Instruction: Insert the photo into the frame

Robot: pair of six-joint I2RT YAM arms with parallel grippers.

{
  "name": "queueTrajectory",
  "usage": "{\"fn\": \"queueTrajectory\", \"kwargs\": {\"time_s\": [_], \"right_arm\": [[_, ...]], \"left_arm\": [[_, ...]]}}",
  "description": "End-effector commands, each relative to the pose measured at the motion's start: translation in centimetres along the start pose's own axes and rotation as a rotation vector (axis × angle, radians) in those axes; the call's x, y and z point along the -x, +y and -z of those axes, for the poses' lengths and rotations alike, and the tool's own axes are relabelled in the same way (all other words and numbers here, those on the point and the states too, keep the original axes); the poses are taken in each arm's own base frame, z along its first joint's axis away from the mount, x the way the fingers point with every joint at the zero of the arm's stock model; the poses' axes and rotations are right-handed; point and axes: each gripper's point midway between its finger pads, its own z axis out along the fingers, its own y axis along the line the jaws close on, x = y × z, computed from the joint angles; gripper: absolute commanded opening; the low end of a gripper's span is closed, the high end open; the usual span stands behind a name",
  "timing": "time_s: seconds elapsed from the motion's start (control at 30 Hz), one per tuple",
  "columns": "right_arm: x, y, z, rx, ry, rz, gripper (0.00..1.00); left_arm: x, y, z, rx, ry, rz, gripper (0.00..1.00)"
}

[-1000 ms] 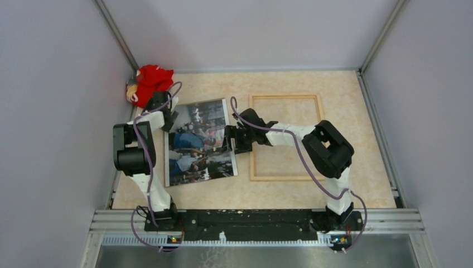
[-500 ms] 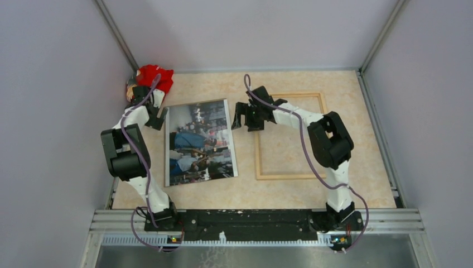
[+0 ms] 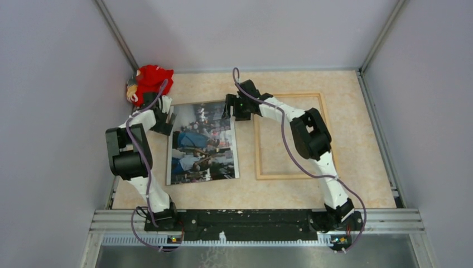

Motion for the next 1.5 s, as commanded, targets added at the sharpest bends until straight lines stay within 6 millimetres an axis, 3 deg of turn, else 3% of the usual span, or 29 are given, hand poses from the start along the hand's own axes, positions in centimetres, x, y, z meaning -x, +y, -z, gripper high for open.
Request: {"fn": "queueTrajectory", "kwargs": {"time_s": [0.0,0.27,0.63,0.93,1.1,1.3,1.47], "right_arm": [[-1.6,1.0,-0.8,0.005,0.034,0.017,0.73],[-2.3,2.8,0.3,-0.071,0.009,0.154,0.73],[-1.5,3.9,1.7,-0.201,-0.05,0.313,0.73],[-1.3,5.5,2.5,-0.201,-0.073,0.373,0.73],[-0.8,8.0,3.9,-0.095,-0.102,0.347,0.73],[0.4,12.4,7.2,0.07,-0.154,0.302,0.73],[0.7,14.1,9.3,0.179,-0.167,0.246,0.73]], "left_arm": [[-0.1,-2.1,-0.7,-0.026,-0.004,0.006,0.98],[-0.9,-2.5,-1.3,-0.003,0.014,-0.017,0.98],[-1.3,-2.5,-1.2,-0.002,0.022,-0.027,0.98],[-1.4,-2.2,-1.1,0.01,0.025,-0.037,0.98],[-1.5,-2.2,-1.2,0.011,0.028,-0.04,0.99],[-1.4,-2.3,-1.3,0.008,0.031,-0.042,0.98],[-1.4,-2.1,-1.3,0.013,0.032,-0.047,0.98]]}}
